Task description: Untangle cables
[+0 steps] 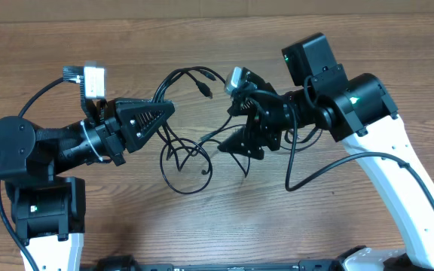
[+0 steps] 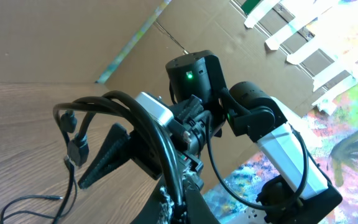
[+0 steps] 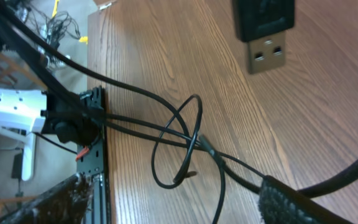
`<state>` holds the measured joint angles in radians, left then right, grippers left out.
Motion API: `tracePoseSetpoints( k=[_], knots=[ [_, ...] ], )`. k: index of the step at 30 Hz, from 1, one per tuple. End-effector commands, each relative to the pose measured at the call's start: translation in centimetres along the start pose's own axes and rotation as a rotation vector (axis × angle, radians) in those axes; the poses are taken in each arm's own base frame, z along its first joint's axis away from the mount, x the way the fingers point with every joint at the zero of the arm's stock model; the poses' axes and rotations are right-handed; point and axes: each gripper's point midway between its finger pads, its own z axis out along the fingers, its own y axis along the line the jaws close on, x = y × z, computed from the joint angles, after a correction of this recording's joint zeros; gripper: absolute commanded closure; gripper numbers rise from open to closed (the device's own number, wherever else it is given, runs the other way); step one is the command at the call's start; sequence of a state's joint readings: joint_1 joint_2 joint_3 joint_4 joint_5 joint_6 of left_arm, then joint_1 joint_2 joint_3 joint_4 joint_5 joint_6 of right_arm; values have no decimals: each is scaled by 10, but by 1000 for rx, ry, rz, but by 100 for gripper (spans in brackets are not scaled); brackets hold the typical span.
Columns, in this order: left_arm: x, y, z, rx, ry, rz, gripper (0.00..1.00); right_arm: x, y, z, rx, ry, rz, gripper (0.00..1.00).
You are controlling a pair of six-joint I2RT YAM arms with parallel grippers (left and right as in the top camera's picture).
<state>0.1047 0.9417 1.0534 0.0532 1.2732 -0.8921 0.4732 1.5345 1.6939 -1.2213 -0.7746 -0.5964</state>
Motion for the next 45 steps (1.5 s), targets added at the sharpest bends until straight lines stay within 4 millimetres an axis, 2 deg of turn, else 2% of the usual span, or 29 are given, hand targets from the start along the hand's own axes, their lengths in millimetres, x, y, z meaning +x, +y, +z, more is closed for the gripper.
tracePoseSetpoints(
  k=[1, 7, 14, 17, 21, 26, 38, 39, 42, 45],
  knots=[
    [-3, -14, -1, 21, 7, 17, 96, 4, -7, 2, 36, 27, 55, 13],
    [-5, -24, -1, 44, 17, 53, 96, 34, -28, 11, 121, 149, 234, 15],
    [-7, -30, -2, 52, 16, 77, 96, 76, -30, 34, 86, 227, 403, 22],
    [-7, -31, -2, 55, 17, 89, 96, 85, -29, 46, 48, 216, 431, 23],
    [-7, -30, -2, 54, 18, 91, 96, 81, -25, 57, -28, 157, 424, 23],
    [-8, -28, -1, 53, 19, 87, 96, 75, -29, 59, -17, 128, 452, 27],
    [-7, -28, -1, 56, 21, 111, 96, 63, -8, 76, -70, 128, 395, 31],
    [-7, -28, -1, 55, 21, 113, 96, 62, -8, 76, -69, 123, 407, 33],
    [-8, -25, -1, 51, 17, 112, 96, 61, -8, 76, -71, 120, 424, 48],
    [-10, -23, 0, 46, 13, 106, 96, 61, -3, 78, -79, 130, 419, 50]
  ],
)
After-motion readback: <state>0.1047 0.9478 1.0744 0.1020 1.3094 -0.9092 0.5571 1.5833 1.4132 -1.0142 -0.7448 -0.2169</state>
